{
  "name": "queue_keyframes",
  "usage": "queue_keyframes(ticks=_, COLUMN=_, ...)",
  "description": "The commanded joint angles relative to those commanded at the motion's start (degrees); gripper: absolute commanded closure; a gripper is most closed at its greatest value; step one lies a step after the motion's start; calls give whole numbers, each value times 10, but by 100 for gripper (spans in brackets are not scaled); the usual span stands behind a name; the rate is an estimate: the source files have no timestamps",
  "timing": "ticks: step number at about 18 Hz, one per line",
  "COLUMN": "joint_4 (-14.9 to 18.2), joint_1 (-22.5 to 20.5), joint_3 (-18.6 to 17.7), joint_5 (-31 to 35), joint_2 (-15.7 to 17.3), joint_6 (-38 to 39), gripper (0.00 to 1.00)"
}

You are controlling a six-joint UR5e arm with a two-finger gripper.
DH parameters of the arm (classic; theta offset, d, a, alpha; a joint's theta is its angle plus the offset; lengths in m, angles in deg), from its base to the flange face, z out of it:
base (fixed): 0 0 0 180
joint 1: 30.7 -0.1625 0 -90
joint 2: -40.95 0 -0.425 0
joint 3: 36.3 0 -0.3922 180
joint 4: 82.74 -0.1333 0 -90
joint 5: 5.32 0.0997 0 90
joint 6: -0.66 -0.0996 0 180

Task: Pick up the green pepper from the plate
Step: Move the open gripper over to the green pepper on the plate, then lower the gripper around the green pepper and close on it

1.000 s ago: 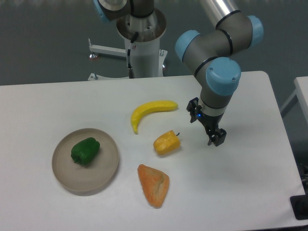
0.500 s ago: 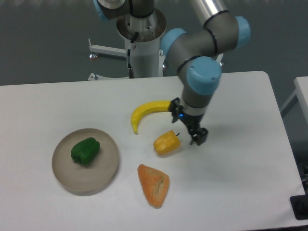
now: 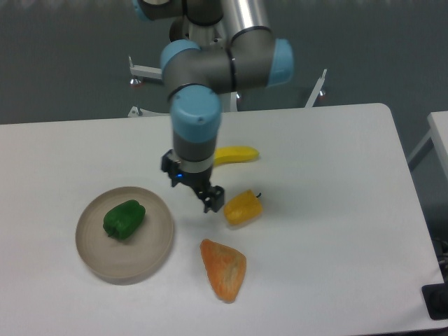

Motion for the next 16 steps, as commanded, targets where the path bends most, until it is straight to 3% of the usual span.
queue_keyframes(ticks=5, joint_4=-6, joint_1=30, joint_3=-2, joint_5=0, joint_2=-19, joint_6=67, gripper=0)
queue_keyframes(ticks=8, joint_4=-11, joint_1=37, joint_3=-1, joint_5=-1, joint_2=-31, joint_6=84, gripper=0)
queue_keyframes(ticks=12, joint_4=-42, joint_1=51, joint_3=-2, joint_5=-2, joint_2=-49, joint_6=103, gripper=0)
queue_keyframes(ticks=16, joint_4=-41, joint_1=62, joint_3=-1, joint_5=-4, joint_2=-50, joint_6=106, gripper=0)
